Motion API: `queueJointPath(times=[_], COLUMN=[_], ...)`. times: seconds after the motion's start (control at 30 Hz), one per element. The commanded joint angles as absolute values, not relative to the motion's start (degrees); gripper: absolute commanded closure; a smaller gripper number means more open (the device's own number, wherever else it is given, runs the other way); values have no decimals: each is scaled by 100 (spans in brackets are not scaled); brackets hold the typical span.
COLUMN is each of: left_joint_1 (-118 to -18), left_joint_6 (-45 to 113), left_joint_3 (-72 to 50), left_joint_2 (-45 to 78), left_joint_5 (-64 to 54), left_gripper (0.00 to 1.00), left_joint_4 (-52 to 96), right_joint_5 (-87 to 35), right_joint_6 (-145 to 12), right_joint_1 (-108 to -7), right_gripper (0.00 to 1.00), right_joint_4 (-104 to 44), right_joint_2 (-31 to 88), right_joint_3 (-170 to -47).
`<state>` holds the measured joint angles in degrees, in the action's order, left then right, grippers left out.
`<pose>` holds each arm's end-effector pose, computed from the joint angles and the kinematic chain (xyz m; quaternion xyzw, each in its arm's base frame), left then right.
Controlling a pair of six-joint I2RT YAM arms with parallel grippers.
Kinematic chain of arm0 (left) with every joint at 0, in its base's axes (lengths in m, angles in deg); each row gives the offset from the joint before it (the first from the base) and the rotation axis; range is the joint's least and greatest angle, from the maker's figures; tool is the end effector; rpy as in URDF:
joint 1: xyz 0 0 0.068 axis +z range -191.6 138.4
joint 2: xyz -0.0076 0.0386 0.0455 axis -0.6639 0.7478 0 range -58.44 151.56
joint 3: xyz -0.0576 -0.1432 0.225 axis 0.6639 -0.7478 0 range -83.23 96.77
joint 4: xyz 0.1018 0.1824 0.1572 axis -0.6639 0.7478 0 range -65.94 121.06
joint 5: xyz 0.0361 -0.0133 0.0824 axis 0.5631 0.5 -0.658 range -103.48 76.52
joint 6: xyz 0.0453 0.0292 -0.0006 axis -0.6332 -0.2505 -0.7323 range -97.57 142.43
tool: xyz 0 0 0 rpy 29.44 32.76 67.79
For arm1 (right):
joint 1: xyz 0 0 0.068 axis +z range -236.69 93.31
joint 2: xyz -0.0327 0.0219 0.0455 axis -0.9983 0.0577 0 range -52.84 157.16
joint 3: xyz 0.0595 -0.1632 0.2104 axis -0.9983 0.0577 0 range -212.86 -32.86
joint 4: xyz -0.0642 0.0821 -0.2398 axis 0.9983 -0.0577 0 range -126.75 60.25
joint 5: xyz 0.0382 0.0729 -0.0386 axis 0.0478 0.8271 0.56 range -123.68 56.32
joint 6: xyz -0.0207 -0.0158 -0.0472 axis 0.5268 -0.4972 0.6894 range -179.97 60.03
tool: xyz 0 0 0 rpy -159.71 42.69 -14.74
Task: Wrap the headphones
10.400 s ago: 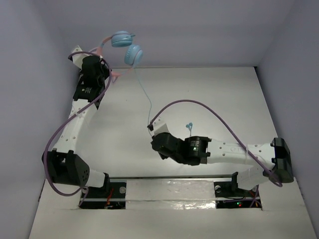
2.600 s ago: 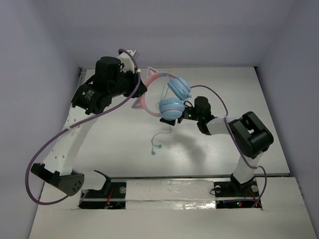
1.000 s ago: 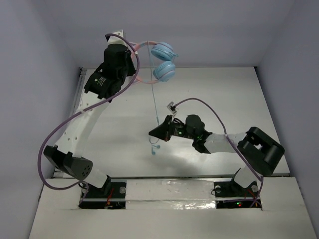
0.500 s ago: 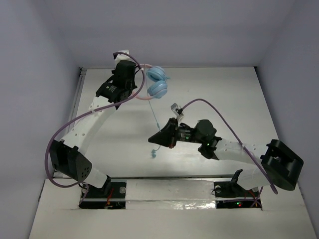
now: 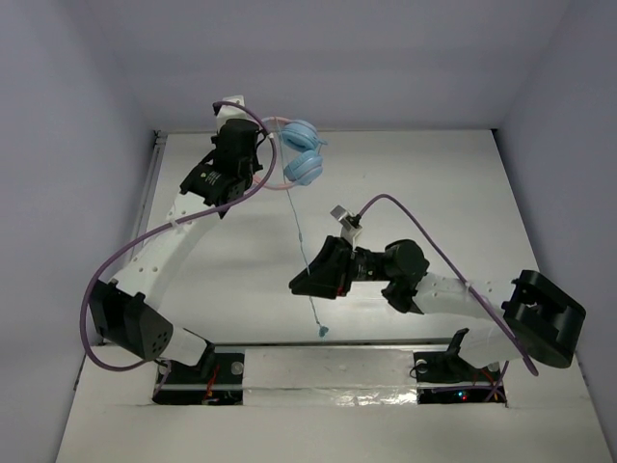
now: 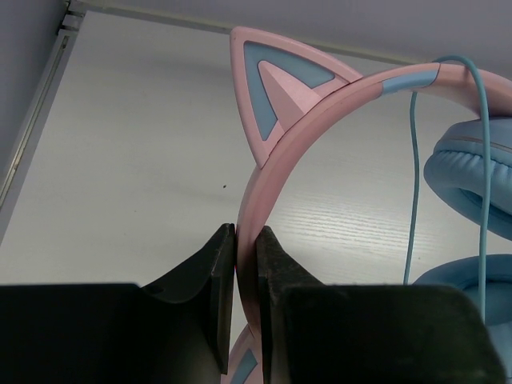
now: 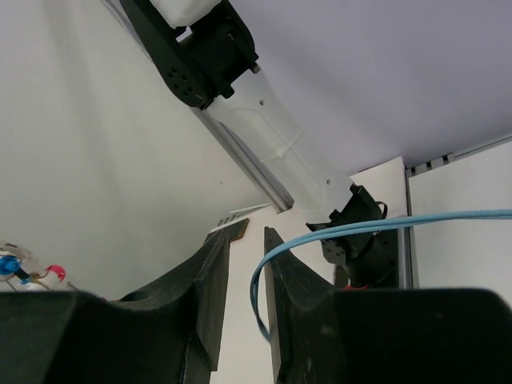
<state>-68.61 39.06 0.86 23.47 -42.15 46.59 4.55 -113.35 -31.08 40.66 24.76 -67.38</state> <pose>0.2964 -0.1319 0.4077 -0.0688 0.8048 -0.0169 0.5893 0.1364 0.2384 0.2947 -0.2893 0.4858 0.7559 0.3301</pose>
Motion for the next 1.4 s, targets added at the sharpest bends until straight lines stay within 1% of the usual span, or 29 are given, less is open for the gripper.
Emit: queueJointPath(times=[0.0, 0.03, 0.1, 0.23, 0.27, 0.33, 0.4, 0.43, 0.47, 0.6, 0.67, 0.7, 0.73, 0.77, 0.8, 0.83, 0.93, 1.07, 1.1, 1.17, 1.23, 1.27, 1.33, 1.37], left_joint_1=[-6885, -6885, -6885, -6885, -6885, -6885, -6885, -6885, -6885, -6885, -6885, -6885, -6885, -6885, -6885, -6885, -6885, -6885, -6885, -6937, -7200, -7288, -7508, -7509], left_joint_6=[4045, 4045, 4036, 4001, 3993, 4010, 4010, 4001, 4001, 4001, 3992, 3984, 3975, 3966, 3957, 3957, 3887, 3834, 3826, 3799, 3721, 3685, 3641, 3650], left_joint_3=[141, 115, 62, 61, 88, 97, 123, 141, 167, 185, 158, 150, 141, 132, 123, 123, 71, -44, -53, -79, -105, -184, -272, -412], left_joint_2=[2013, 2013, 2022, 2022, 2022, 2031, 2022, 2022, 2022, 2022, 2031, 2031, 2040, 2057, 2083, 2092, 2145, 2224, 2259, 2321, 2409, 2418, 2409, 2383], left_joint_5=[-4337, -4336, -4433, -4486, -4468, -4451, -4451, -4451, -4451, -4459, -4477, -4486, -4486, -4495, -4521, -4538, -4653, -4706, -4688, -4670, -4836, -4916, -5101, -5101], left_gripper=[100, 100, 100, 100, 100, 100, 100, 100, 100, 100, 100, 100, 100, 100, 100, 100, 100, 100, 100, 100, 100, 100, 100, 100], left_joint_4=[4059, 4059, 4059, 4041, 4041, 4041, 4032, 4041, 4041, 4059, 4050, 4050, 4050, 4050, 4050, 4050, 4050, 4041, 4058, 4129, 4252, 4296, 4444, 4480], right_joint_5=[534, 499, 516, 517, 421, 341, 253, 244, 235, 200, 113, 77, 68, 68, 77, 103, 121, -466, -564, -844, -1117, -1449, -1872, -2283], right_joint_6=[-11551, -11595, -11604, -11403, -11350, -11114, -11033, -11033, -11042, -11121, -11069, -11042, -11007, -10998, -10980, -10954, -10779, -10173, -10041, -9637, -9208, -9040, -8610, -8485], right_joint_1=[-2983, -2983, -2930, -2930, -2930, -2877, -2877, -2877, -2877, -2825, -2825, -2825, -2825, -2764, -2763, -2711, -2640, -2640, -2640, -2640, -2640, -2640, -2640, -2640], right_gripper=[70, 73, 74, 67, 68, 73, 68, 64, 62, 60, 62, 66, 82, 87, 90, 100, 100, 100, 100, 100, 100, 100, 100, 100], right_joint_4=[4513, 4478, 4180, 3513, 3163, 2801, 2492, 2466, 2500, 2536, 2230, 2132, 2053, 1887, 1798, 1719, 1193, -517, -758, -1520, -2023, -2504, -2903, -3288], right_joint_2=[2337, 2223, 2038, 1590, 1450, 1344, 1317, 1334, 1352, 1396, 1378, 1352, 1334, 1282, 1247, 1220, 931, 404, 290, 271, 375, 420, 569, 613], right_joint_3=[-6643, -6652, -6704, -6766, -6775, -6810, -6810, -6801, -6766, -6617, -6617, -6625, -6652, -6669, -6695, -6757, -6924, -7616, -7749, -8056, -8514, -8672, -9067, -9191])
